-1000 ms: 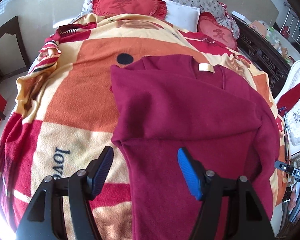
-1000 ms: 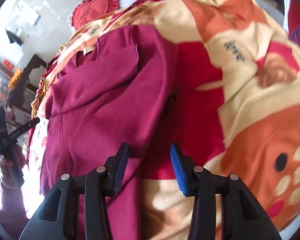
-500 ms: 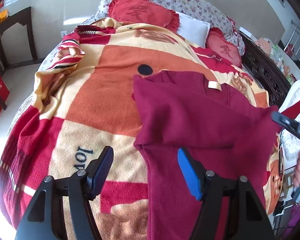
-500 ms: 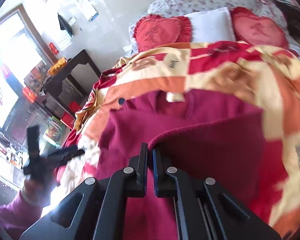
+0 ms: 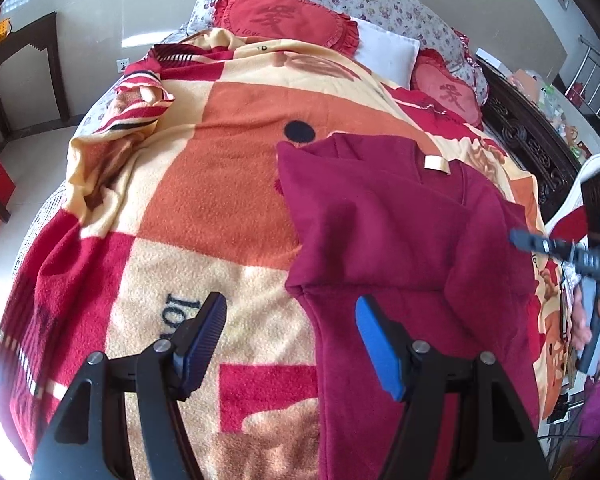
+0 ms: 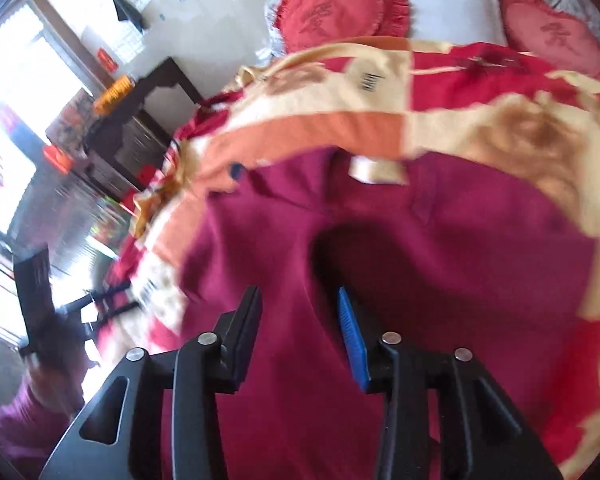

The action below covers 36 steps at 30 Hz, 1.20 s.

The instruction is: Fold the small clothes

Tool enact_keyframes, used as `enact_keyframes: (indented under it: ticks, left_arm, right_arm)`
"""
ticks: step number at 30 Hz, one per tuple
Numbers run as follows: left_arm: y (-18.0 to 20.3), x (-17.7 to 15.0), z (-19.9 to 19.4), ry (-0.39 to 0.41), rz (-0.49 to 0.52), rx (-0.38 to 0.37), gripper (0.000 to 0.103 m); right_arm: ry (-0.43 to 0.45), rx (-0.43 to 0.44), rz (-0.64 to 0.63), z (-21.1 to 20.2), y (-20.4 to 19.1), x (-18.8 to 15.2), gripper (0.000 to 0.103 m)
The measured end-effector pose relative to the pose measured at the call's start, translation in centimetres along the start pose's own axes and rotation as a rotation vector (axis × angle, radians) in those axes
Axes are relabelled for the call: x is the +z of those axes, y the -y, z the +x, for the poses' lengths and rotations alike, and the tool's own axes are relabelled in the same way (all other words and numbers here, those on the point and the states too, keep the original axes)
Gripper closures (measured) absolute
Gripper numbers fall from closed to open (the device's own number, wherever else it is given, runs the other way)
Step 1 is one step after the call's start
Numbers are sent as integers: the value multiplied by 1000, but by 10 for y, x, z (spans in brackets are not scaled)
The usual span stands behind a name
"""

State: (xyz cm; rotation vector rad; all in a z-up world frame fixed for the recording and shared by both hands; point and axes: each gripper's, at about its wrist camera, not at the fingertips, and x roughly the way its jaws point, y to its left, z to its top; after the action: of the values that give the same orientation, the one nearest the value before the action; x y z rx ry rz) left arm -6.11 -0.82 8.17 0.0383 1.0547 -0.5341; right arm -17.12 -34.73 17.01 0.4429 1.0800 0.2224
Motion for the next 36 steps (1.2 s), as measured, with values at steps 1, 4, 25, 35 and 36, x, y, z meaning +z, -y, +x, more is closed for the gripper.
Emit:
enact_keyframes:
  ticks: [1,4,25,35,36]
  left_arm:
    - [-2,0,2,-3,-9,-3,32]
    - [-5,1,7,-11,-41,-19,32]
    - [-16,6,-14,48,-85,-61,31]
    - [-17,28,8,52,-128,-92,21]
    - [-14,33,14,52,-126,-90,21]
  right_arm:
    - [-19,-13,0,-2,7,-8,77]
    - [-118,-67,12,7,33,-40,77]
    - [-37,254,-61,38,-70,25,101]
    - [14,295,64,64,-66,34,79]
    - [17,273,67,58,-57,26,79]
